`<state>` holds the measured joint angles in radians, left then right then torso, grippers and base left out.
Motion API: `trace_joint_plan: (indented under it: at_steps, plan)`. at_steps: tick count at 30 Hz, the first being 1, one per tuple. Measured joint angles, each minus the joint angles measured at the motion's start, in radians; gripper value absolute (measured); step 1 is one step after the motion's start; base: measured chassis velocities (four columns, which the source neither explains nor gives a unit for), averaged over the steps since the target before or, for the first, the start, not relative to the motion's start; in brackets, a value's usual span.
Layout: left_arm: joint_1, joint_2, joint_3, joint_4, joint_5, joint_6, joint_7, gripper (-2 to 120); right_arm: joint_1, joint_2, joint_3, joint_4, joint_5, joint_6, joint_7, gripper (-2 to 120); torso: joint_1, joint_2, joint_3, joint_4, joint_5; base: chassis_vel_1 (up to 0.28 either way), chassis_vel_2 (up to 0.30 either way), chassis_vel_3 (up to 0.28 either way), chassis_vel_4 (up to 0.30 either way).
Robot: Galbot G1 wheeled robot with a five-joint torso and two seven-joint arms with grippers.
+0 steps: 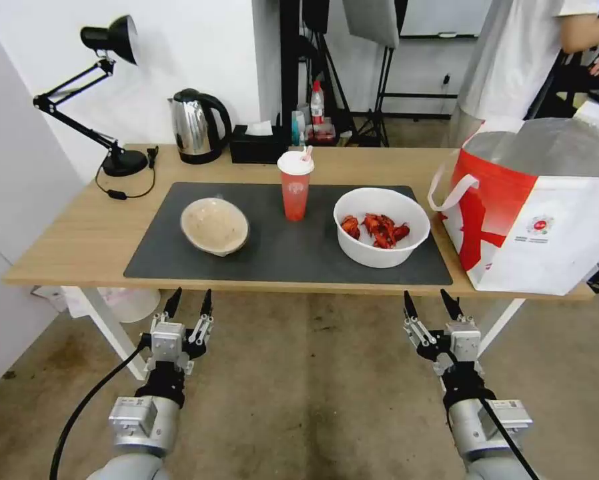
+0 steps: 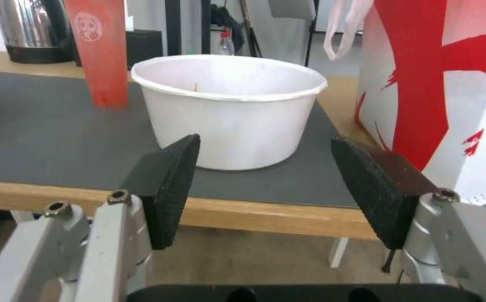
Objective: Pick up the trash from the table and place it into the takeout bag.
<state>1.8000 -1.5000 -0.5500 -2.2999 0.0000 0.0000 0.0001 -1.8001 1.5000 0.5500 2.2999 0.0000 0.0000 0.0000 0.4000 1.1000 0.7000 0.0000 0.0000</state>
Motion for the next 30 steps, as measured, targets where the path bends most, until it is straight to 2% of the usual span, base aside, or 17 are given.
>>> trace_joint_plan:
  at_steps: [30]
  plan:
    - [0.0,0.0,0.0,0.0,0.0,0.0,0.0,50,0.0,0.0,0.0,0.0,0.0,0.0,0.0,63,0.0,0.0,0.0,0.0,0.0,0.0,0.0,0.0,0.0]
